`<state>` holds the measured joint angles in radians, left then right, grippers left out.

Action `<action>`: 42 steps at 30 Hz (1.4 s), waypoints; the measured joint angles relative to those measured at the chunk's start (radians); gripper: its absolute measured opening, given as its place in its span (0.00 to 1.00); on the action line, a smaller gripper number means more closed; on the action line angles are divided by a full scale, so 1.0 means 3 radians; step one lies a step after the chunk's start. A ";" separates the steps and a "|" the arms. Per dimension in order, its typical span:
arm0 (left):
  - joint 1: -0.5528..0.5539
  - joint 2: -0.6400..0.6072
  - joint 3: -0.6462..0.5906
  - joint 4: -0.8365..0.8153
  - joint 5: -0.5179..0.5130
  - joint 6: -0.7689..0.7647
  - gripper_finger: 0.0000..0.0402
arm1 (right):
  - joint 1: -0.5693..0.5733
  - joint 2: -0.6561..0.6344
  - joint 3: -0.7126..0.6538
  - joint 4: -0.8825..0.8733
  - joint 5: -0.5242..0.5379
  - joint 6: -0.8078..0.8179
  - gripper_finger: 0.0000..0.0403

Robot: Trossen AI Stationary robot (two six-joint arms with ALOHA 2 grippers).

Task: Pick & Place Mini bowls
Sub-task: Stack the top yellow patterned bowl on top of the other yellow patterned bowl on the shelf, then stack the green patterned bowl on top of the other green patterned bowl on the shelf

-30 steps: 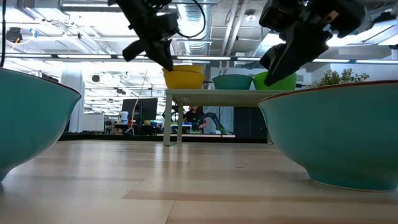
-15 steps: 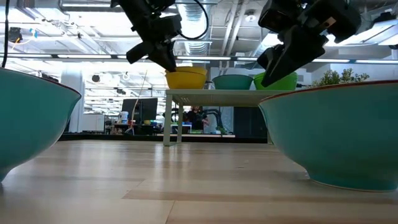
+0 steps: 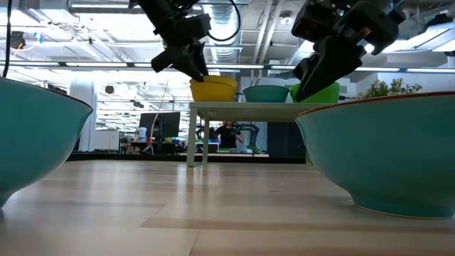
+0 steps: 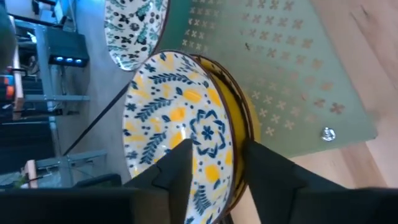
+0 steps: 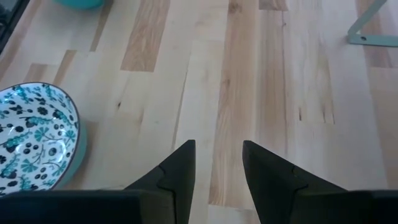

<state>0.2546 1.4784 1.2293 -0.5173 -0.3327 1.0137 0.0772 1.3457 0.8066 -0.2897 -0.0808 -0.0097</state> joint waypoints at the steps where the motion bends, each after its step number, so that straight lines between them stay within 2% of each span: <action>1: -0.0021 0.0000 0.0000 0.0010 -0.0023 -0.0001 0.38 | -0.0008 0.0000 0.0000 0.0000 0.0000 0.0000 0.32; 5: -0.0145 -0.0009 0.0000 0.0035 -0.0142 -0.0001 0.46 | -0.0007 0.0000 0.0000 0.0001 0.0000 0.0000 0.32; 11: -0.0429 -0.0136 -0.0003 0.0105 -0.0863 -0.0003 0.53 | -0.0006 0.0001 0.0000 0.0009 -0.0001 0.0000 0.32; 14: -0.0540 -0.0251 -0.0003 0.0132 -0.0990 -0.0031 0.55 | -0.0006 0.0001 0.0000 0.0072 -0.0001 0.0000 0.32; 16: -0.0620 -0.0339 -0.0003 0.0133 -0.1009 -0.0236 0.56 | -0.0006 0.0001 0.0000 0.0108 -0.0001 0.0001 0.32; 19: -0.0760 -0.0496 -0.0004 0.0129 -0.1009 -0.0850 0.55 | 0.0002 0.0001 0.0000 0.0212 -0.0001 0.0007 0.32; 22: -0.0900 -0.0688 -0.0071 0.0113 -0.0835 -0.1491 0.53 | 0.0028 0.0001 0.0000 0.0269 -0.0001 0.0137 0.32; 28: -0.1056 -0.1138 -0.0555 0.0088 0.0354 -0.2266 0.48 | 0.0132 0.0003 0.0000 0.0314 -0.0001 0.0215 0.31; 31: -0.1145 -0.1346 -0.0905 0.0097 0.0712 -0.2607 0.47 | 0.0264 0.0003 0.0000 0.0362 -0.0044 0.0437 0.31; 35: -0.1304 -0.1553 -0.1421 0.0329 0.0787 -0.2848 0.45 | 0.0530 0.0093 0.0006 0.0416 -0.0073 0.0828 0.31; 42: -0.1431 -0.1642 -0.2071 0.1205 0.0766 -0.2876 0.45 | 0.0829 0.0536 0.0016 0.0486 -0.0024 0.1428 0.31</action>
<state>-0.1746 0.9857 0.6080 -0.1559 -0.1029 0.1509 0.3258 1.5063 0.8113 -0.1441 -0.0879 0.4186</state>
